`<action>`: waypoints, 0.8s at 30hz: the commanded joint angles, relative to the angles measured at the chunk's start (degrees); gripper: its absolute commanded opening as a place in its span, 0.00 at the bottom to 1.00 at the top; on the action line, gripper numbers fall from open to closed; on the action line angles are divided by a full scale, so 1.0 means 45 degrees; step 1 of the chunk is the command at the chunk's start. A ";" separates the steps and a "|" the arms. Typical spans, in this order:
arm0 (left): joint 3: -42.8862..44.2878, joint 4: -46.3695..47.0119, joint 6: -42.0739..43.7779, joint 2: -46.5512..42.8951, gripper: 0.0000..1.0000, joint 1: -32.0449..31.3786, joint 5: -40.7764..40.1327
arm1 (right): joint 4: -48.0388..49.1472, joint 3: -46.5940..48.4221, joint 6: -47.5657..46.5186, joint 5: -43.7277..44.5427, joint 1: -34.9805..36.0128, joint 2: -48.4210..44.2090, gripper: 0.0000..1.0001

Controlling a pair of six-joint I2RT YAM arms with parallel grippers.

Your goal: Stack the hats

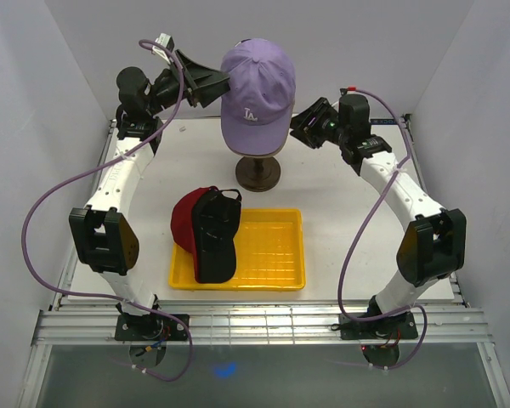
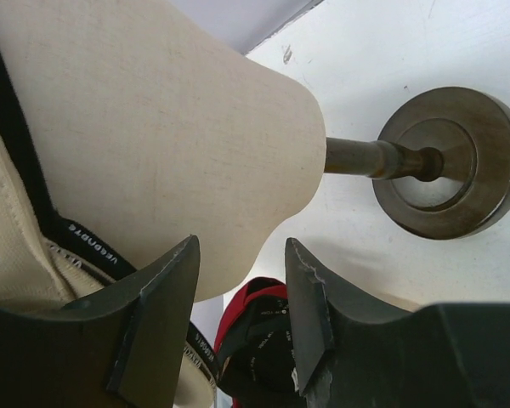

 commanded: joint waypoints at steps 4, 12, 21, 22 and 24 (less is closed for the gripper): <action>0.0177 0.0222 0.0029 -0.0353 0.64 -0.0276 0.0143 | 0.0816 -0.0600 -0.0055 -0.0558 -0.0106 -0.0307 0.52; -0.0038 0.0222 0.0107 -0.0568 0.64 -0.0256 0.0163 | 0.0915 -0.0504 0.0101 -0.1046 -0.0965 -0.0579 0.53; -0.0761 0.0552 0.0225 -0.1056 0.67 0.0036 0.0143 | 0.0837 -0.0759 -0.0152 -0.1691 -0.1767 -0.1263 0.56; -0.0761 0.0670 0.0147 -0.1057 0.67 0.0095 0.0163 | 0.0817 -0.0700 -0.0191 -0.1730 -0.1767 -0.1283 0.56; -0.0645 0.0942 -0.0126 -0.1057 0.68 0.0270 0.0240 | 0.0797 -0.0389 -0.0250 -0.1905 -0.1806 -0.1264 0.57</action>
